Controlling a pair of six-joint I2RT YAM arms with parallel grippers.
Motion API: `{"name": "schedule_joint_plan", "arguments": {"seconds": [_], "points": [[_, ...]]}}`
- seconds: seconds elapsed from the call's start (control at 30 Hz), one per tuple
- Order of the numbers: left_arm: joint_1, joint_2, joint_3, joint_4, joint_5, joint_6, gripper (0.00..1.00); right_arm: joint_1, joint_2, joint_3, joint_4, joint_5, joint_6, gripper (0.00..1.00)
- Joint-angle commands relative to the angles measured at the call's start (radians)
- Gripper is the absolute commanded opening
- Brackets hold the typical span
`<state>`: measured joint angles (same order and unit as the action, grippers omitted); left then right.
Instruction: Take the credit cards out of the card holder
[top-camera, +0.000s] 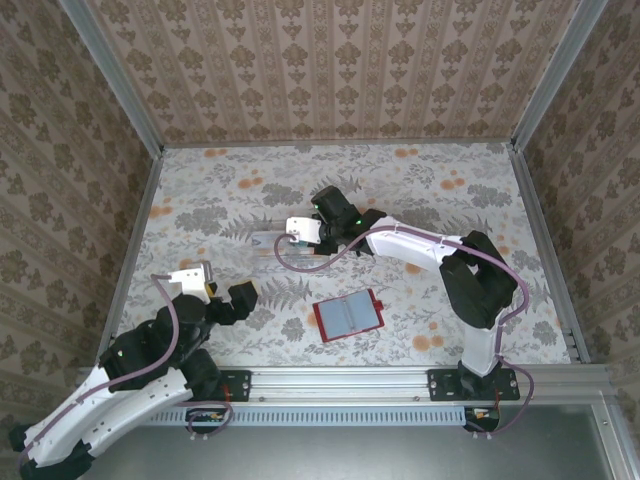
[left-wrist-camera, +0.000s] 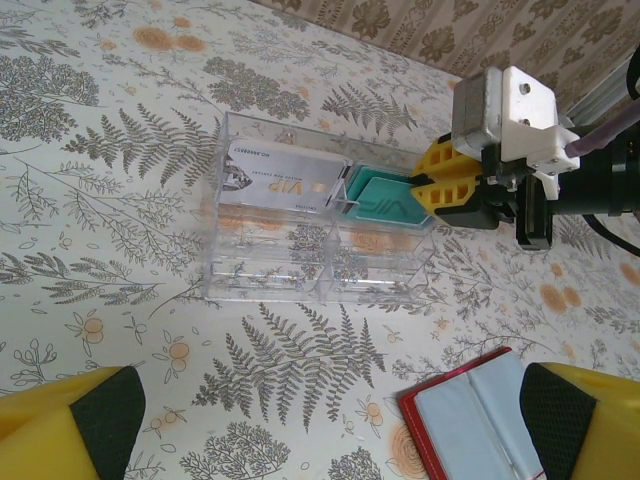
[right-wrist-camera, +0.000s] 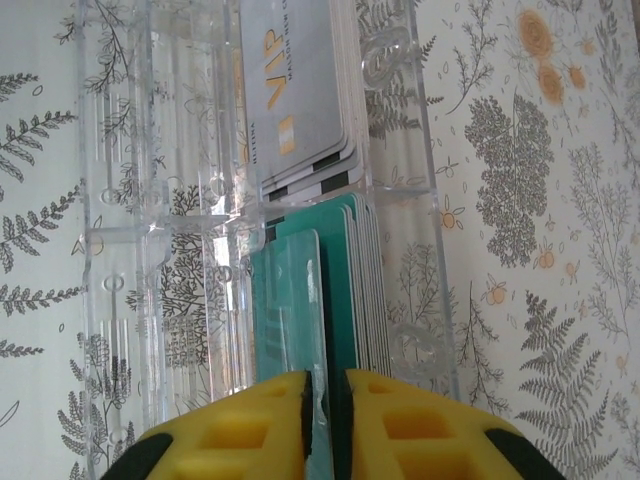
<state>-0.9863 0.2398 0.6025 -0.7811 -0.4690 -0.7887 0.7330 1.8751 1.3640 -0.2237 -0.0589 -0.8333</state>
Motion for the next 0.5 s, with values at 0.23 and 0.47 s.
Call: {"name": "schedule_joint_plan", "arguments": {"seconds": [0.23, 0.47], "points": [[0.01, -0.014, -0.01, -0.02, -0.013, 0.012, 1.0, 0.003, 0.035, 0.019, 0.059, 0.092, 0.016, 0.23], [0.012, -0.018, -0.011, -0.021, -0.014, 0.012, 1.0, 0.004, 0.05, 0.029, 0.067, 0.115, 0.026, 0.23]]}}
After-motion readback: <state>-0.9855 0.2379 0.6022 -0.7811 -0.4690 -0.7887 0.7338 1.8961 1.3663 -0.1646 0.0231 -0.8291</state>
